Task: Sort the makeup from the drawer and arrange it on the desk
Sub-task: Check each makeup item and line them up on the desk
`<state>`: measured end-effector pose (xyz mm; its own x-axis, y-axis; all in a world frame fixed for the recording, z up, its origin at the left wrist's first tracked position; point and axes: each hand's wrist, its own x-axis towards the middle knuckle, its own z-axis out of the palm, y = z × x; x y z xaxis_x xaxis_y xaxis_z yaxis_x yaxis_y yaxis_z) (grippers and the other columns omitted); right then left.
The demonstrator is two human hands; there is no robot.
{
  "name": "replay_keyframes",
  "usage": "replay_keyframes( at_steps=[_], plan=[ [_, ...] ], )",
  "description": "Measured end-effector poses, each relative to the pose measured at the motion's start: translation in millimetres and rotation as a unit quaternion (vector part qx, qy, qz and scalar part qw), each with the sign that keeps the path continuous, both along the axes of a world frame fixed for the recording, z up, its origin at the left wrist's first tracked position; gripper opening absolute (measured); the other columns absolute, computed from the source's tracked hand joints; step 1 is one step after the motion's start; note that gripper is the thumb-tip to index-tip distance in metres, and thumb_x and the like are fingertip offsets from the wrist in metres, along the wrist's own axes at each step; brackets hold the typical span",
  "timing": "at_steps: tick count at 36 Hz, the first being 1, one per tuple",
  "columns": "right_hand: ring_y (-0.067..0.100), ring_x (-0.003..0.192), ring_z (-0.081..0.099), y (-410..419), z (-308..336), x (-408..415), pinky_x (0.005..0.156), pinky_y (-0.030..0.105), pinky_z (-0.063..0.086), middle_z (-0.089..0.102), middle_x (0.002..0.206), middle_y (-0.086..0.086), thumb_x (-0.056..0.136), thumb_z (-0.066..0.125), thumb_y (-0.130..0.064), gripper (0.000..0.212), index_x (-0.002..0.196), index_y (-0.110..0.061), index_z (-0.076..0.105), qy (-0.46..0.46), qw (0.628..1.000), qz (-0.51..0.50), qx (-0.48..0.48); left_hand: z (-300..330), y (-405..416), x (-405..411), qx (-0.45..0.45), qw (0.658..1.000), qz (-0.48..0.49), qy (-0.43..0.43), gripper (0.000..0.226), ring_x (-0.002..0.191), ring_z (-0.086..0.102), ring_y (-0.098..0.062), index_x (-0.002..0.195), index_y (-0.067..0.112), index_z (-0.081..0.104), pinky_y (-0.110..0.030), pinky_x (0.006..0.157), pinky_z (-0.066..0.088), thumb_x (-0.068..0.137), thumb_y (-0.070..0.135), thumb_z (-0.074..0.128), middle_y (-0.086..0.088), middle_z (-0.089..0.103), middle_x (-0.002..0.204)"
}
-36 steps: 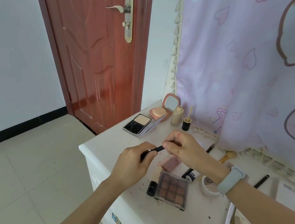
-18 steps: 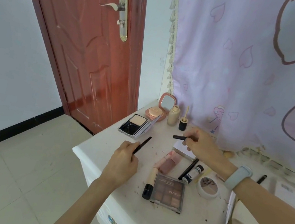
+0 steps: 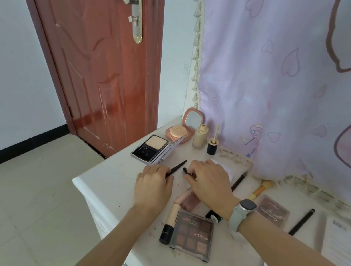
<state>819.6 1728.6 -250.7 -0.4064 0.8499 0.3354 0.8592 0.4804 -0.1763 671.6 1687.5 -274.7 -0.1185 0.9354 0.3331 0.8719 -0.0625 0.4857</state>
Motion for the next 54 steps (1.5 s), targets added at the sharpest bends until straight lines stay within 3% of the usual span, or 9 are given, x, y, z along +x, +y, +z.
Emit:
replay_keyframes(
  at_steps=[8, 14, 22, 28, 34, 40, 47, 50, 54],
  plan=[
    [0.021, 0.089, 0.049, 6.5, -11.3, -13.5, 0.074, 0.033, 0.030, 0.067, 0.089, 0.000, 0.089, 0.053, -0.036, 0.020, 0.089, -0.017, 0.061, 0.025, 0.999, -0.006, -0.045, -6.5, -13.8, -25.8, 0.000, 0.997, -0.076, -0.030, 0.031, 0.107, 0.052, -0.024, 0.116, 0.010, 0.064, -0.038, 0.094, 0.043, 0.086, 0.009, 0.060, -0.005, 0.064, 0.112],
    [0.021, 0.100, 0.047, 6.6, -14.2, -13.3, 0.080, 0.034, 0.033, 0.066, 0.113, -0.001, 0.094, 0.042, -0.018, 0.029, 0.113, -0.019, 0.064, 0.049, 0.994, 0.036, -0.092, -5.5, -6.8, -25.9, 0.018, 0.995, -0.083, -0.048, 0.027, 0.095, 0.057, -0.026, 0.110, 0.010, 0.069, -0.030, 0.084, 0.046, 0.086, 0.002, 0.059, -0.007, 0.070, 0.100],
    [0.018, 0.106, 0.049, 9.7, -2.0, 18.3, 0.088, 0.027, 0.036, 0.065, 0.114, 0.000, 0.091, 0.048, -0.011, 0.026, 0.110, -0.015, 0.066, 0.125, 0.985, 0.050, -0.109, -3.4, -2.9, -22.1, 0.023, 0.993, -0.097, -0.062, 0.031, 0.095, 0.053, -0.021, 0.114, 0.017, 0.067, -0.028, 0.075, 0.046, 0.087, 0.006, 0.057, 0.001, 0.070, 0.099],
    [0.023, 0.124, 0.042, 13.6, 7.8, 57.4, 0.100, 0.039, 0.037, 0.050, 0.133, -0.001, 0.092, 0.047, -0.038, 0.035, 0.123, -0.022, 0.056, -0.033, 0.996, -0.012, -0.087, -9.8, -20.3, -25.6, 0.025, 0.998, -0.061, -0.013, 0.036, 0.109, 0.053, -0.028, 0.120, 0.013, 0.061, -0.040, 0.091, 0.039, 0.085, 0.011, 0.061, -0.002, 0.062, 0.122],
    [0.025, 0.124, 0.038, 13.1, 15.8, 75.6, 0.099, 0.042, 0.038, 0.042, 0.136, 0.000, 0.088, 0.049, -0.048, 0.049, 0.131, -0.028, 0.040, -0.116, 0.975, -0.020, -0.187, -15.3, -34.8, -32.8, 0.009, 1.000, -0.030, -0.002, 0.033, 0.116, 0.048, -0.019, 0.121, 0.018, 0.062, -0.029, 0.093, 0.027, 0.087, 0.017, 0.059, 0.004, 0.063, 0.117],
    [0.023, 0.112, 0.044, 11.2, 20.0, 65.3, 0.091, 0.038, 0.041, 0.050, 0.109, -0.003, 0.085, 0.055, -0.047, 0.036, 0.116, -0.030, 0.045, -0.102, 0.973, -0.018, -0.205, -9.7, -23.4, -26.5, -0.011, 0.999, -0.050, 0.012, 0.035, 0.119, 0.042, -0.015, 0.126, 0.021, 0.058, -0.026, 0.093, 0.026, 0.093, 0.017, 0.050, 0.007, 0.060, 0.122],
    [0.025, 0.123, 0.035, 15.0, 16.5, 70.9, 0.099, 0.035, 0.033, 0.045, 0.129, 0.003, 0.079, 0.060, -0.034, 0.060, 0.134, -0.025, 0.036, -0.011, 0.982, -0.037, -0.185, -9.2, -15.4, -22.9, -0.013, 0.998, -0.064, 0.016, 0.037, 0.120, 0.043, -0.019, 0.128, 0.020, 0.055, -0.032, 0.098, 0.030, 0.092, 0.016, 0.050, 0.005, 0.057, 0.127],
    [0.018, 0.113, 0.039, 9.3, 26.0, 71.4, 0.090, 0.027, 0.029, 0.046, 0.104, -0.010, 0.075, 0.067, -0.034, 0.063, 0.132, -0.028, 0.039, 0.084, 0.985, -0.017, -0.151, -3.4, -19.3, -22.6, 0.030, 0.997, -0.073, -0.025, 0.034, 0.115, 0.050, -0.021, 0.124, 0.015, 0.059, -0.033, 0.098, 0.038, 0.090, 0.013, 0.055, 0.000, 0.059, 0.125],
    [0.005, 0.116, 0.032, -9.2, 40.3, 61.5, 0.097, 0.027, 0.027, 0.035, 0.127, -0.011, 0.077, 0.068, -0.042, 0.074, 0.139, -0.033, 0.030, 0.170, 0.969, 0.028, -0.177, 24.8, -31.7, -15.8, 0.031, 0.963, -0.079, -0.257, 0.024, 0.098, 0.060, -0.003, 0.114, 0.018, 0.065, -0.011, 0.086, 0.043, 0.090, 0.018, 0.059, 0.006, 0.066, 0.111]
  ],
)
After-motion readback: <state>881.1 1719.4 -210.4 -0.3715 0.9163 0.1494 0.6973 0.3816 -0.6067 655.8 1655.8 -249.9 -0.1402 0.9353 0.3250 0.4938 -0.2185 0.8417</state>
